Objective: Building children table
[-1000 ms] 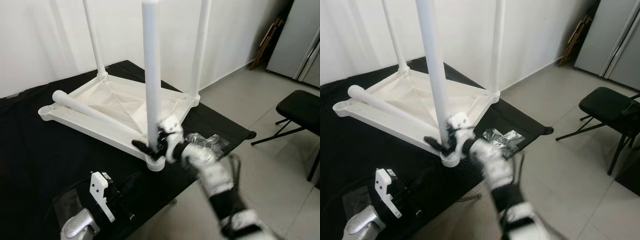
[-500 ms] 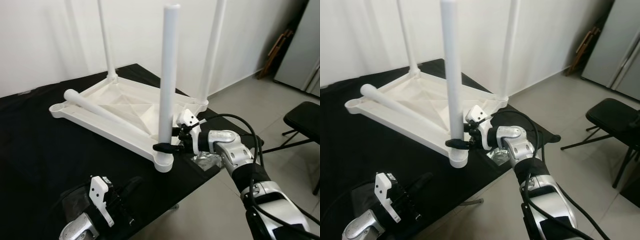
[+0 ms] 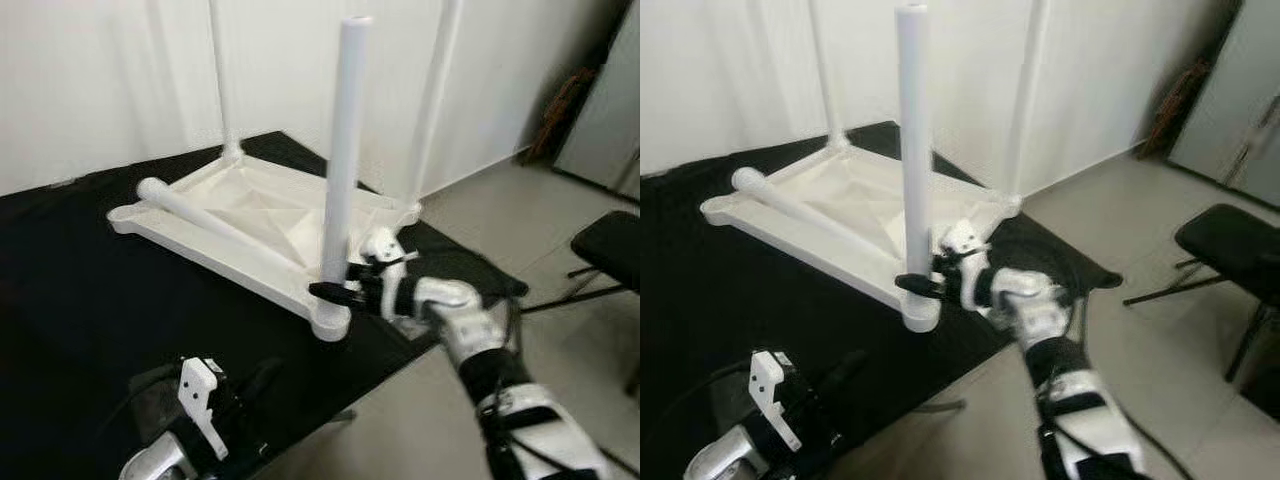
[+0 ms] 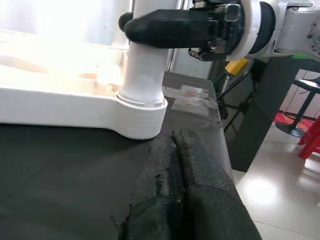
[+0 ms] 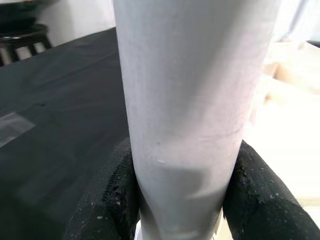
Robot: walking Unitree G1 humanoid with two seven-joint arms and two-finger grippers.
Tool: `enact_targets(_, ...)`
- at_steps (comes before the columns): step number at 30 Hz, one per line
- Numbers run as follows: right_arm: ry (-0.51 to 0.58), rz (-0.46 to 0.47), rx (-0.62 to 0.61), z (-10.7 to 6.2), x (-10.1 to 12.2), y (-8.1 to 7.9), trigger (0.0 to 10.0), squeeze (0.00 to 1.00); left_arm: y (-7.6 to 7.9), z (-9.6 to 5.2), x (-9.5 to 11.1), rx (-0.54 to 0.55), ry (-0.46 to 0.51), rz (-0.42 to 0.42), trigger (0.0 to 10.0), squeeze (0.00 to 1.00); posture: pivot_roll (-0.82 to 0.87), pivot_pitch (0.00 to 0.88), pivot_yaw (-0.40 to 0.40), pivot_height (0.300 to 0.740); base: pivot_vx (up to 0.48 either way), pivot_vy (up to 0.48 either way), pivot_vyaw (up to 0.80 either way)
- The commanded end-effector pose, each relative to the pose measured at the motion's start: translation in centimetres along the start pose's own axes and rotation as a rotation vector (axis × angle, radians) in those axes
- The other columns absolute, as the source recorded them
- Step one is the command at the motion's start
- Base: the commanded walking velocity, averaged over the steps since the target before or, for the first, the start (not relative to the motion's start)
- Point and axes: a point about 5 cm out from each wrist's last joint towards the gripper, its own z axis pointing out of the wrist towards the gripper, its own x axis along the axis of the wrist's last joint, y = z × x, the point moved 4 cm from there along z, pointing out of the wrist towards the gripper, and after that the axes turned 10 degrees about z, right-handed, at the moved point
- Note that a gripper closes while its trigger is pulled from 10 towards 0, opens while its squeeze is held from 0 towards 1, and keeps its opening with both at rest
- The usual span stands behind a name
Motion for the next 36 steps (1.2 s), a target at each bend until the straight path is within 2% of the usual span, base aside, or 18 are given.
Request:
enact_targets(1, -0.088, 0.035, -0.109, -0.6, -2.8, 0.9, 0.0, 0.00, 0.0, -0.2, 0.1, 0.001, 0.000, 0.009, 10.0, 0.00, 0.07, 0.000, -0.053, 0.740, 0.000, 0.000, 0.00)
enact_targets(2, -0.088, 0.035, -0.109, -0.6, -2.8, 0.9, 0.0, 0.00, 0.0, -0.2, 0.1, 0.001, 0.000, 0.009, 10.0, 0.00, 0.07, 0.000, -0.053, 0.740, 0.000, 0.000, 0.00)
enact_targets(3, -0.054, 0.105, -0.280, 1.5, -5.2, -1.2, 0.0, 0.00, -0.1, 0.0, 0.1, -0.005, -0.003, 0.007, 10.0, 0.00, 0.06, 0.000, -0.020, 0.740, 0.000, 0.000, 0.00)
enact_targets(4, -0.021, 0.164, -0.396, 3.1, -6.1, -2.9, 0.0, 0.00, -0.2, 0.3, 0.0, -0.011, -0.005, 0.005, 10.0, 0.00, 0.07, 0.000, -0.021, 0.740, 0.000, 0.000, 0.00)
enact_targets(6, 0.005, 0.228, -0.514, 4.7, -6.6, -4.7, 0.0, 0.00, -0.3, 0.6, 0.0, -0.018, -0.008, 0.004, 10.0, 0.00, 0.07, 0.000, -0.021, 0.740, 0.000, 0.000, 0.00)
enact_targets(7, 0.005, 0.228, -0.514, 4.7, -6.6, -4.7, 0.0, 0.00, -0.3, 0.6, 0.0, -0.018, -0.008, 0.004, 10.0, 0.00, 0.07, 0.000, -0.021, 0.740, 0.000, 0.000, 0.00)
enact_targets(8, 0.027, 0.198, -0.510, 5.8, -5.4, -4.9, 0.0, 0.00, -0.3, 0.7, -0.1, -0.016, -0.008, 0.009, 10.0, 0.00, 0.09, 0.000, -0.042, 0.740, 0.000, 0.000, 0.00)
enact_targets(12, 0.079, 0.168, -0.437, 9.4, -2.4, -7.8, 0.0, 0.00, -0.9, 0.8, 0.1, 0.038, 0.005, 0.033, 10.0, 0.00, 0.11, 0.000, -0.063, 0.740, 0.000, 0.000, 0.00)
enact_targets(19, 0.034, 0.155, -0.406, 10.2, -3.2, -9.8, 0.0, 0.00, -1.1, 0.8, 0.1, 0.055, 0.007, 0.045, 10.0, 0.00, 0.12, 0.000, -0.067, 0.740, 0.000, 0.000, 0.00)
enact_targets(20, 0.034, 0.155, -0.406, 10.2, -3.2, -9.8, 0.0, 0.00, -1.1, 0.8, 0.1, 0.055, 0.007, 0.045, 10.0, 0.00, 0.12, 0.000, -0.067, 0.740, 0.000, 0.000, 0.00)
enact_targets(21, 0.050, 0.172, -0.364, 9.9, -3.3, -10.1, 10.0, 0.16, -1.2, 0.8, 0.1, 0.060, 0.006, 0.040, 10.0, 0.00, 0.10, 0.000, -0.052, 0.740, 0.000, 0.000, 0.00)
enact_targets(22, 0.078, 0.206, -0.299, 9.8, -3.1, -10.7, 10.0, 1.00, -1.3, 0.8, 0.1, 0.065, 0.006, 0.035, 10.0, 0.00, 0.09, 0.000, -0.048, 0.740, 0.000, 0.000, 0.00)
enact_targets(25, 0.182, 0.285, -0.116, 8.6, -1.9, -12.0, 10.0, 1.00, -1.9, 0.7, 0.2, 0.094, 0.007, 0.028, 10.0, 0.00, 0.06, 0.000, -0.035, 0.740, 0.000, 0.000, 0.00)
enact_targets(28, 0.223, 0.298, -0.045, 7.9, -1.3, -12.5, 10.0, 1.00, -2.2, 0.6, 0.2, 0.111, 0.008, 0.027, 10.0, 0.00, 0.06, 0.000, -0.035, 0.740, 0.000, 0.000, 0.00)
enact_targets(30, 0.255, 0.237, 0.095, 5.5, -0.8, -12.8, 10.0, 1.00, -3.3, 0.5, 0.4, 0.178, 0.011, 0.021, 10.0, 0.00, 0.04, 0.000, -0.020, 0.740, 0.000, 0.000, 0.00)
enact_targets(34, 0.246, 0.203, 0.124, 4.7, -1.0, -12.7, 10.0, 1.00, -3.8, 0.4, 0.5, 0.207, 0.013, 0.019, 10.0, 0.00, 0.04, 0.000, -0.020, 0.740, 0.000, 0.000, 0.00)
enact_targets(35, 0.222, 0.146, 0.131, 2.9, -1.5, -11.6, 10.0, 1.00, -4.9, 0.1, 0.9, 0.285, 0.023, 0.014, 10.0, 0.00, 0.02, 0.000, -0.009, 0.740, 0.000, 0.000, 0.00)
enact_targets(36, 0.180, 0.090, 0.090, -0.2, -2.6, -9.6, 10.0, 1.00, -6.6, -0.5, 1.4, 0.408, 0.030, -0.010, 10.0, 0.00, 0.00, 0.000, -0.001, 0.740, 0.000, 0.000, 0.00)
